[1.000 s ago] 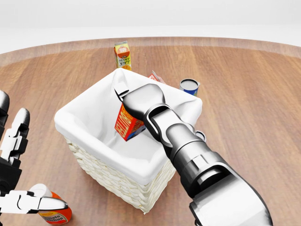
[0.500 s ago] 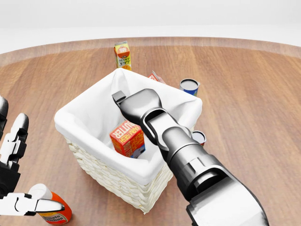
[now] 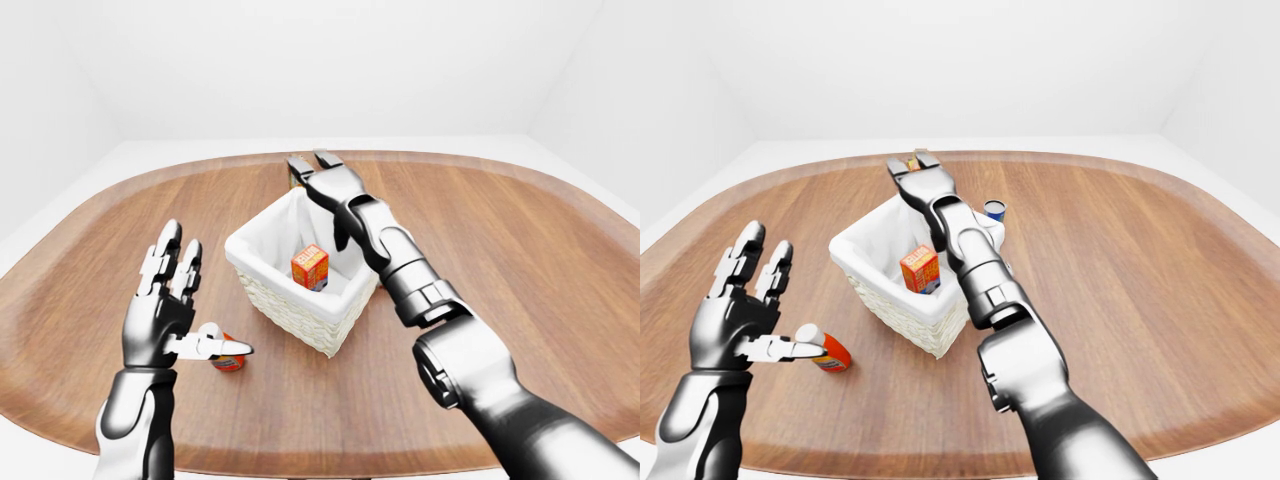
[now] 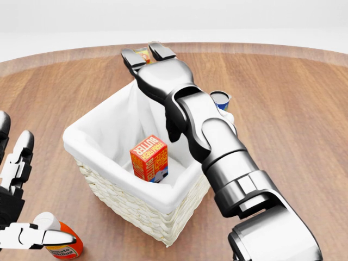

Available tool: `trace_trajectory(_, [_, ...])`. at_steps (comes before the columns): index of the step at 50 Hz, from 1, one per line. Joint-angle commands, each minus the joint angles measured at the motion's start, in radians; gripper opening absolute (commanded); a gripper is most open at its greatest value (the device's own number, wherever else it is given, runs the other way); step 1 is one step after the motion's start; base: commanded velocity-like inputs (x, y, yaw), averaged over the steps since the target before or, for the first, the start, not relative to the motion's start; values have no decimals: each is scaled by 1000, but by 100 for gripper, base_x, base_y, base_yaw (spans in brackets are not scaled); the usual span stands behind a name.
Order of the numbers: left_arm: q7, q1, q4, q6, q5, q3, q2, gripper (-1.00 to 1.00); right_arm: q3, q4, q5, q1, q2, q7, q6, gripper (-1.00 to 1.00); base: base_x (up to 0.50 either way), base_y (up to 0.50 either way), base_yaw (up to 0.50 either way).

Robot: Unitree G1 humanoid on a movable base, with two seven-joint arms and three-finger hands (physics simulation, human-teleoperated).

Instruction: Pick up the butter and put it in the basket.

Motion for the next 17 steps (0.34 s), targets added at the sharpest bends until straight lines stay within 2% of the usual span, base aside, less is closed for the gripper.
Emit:
trace_trajectory(1, [14, -4, -13, 0, 16, -22, -4, 100, -72, -597, 158, 148, -87, 322, 58, 100, 0, 0, 0])
trace_trajectory(4, [18, -4, -19, 0, 20, -29, -5, 100, -87, -734, 206, 190, -118, 388, 83, 100, 0, 0, 0])
trace_trajectory(7, [22, -4, -24, 0, 27, -36, -6, 100, -119, -913, 273, 256, -149, 477, 138, 100, 0, 0, 0])
trace_trajectory(9, [28, -10, -26, 0, 31, -41, -6, 100, -137, -1022, 309, 309, -177, 517, 163, 100, 0, 0, 0])
trace_trajectory(12, [33, -13, -23, 0, 39, -52, -7, 100, -158, -1139, 361, 374, -205, 552, 168, 100, 0, 0, 0])
trace_trajectory(17, [50, -28, -28, 0, 45, -66, -5, 100, -227, -1361, 485, 529, -261, 555, 168, 100, 0, 0, 0])
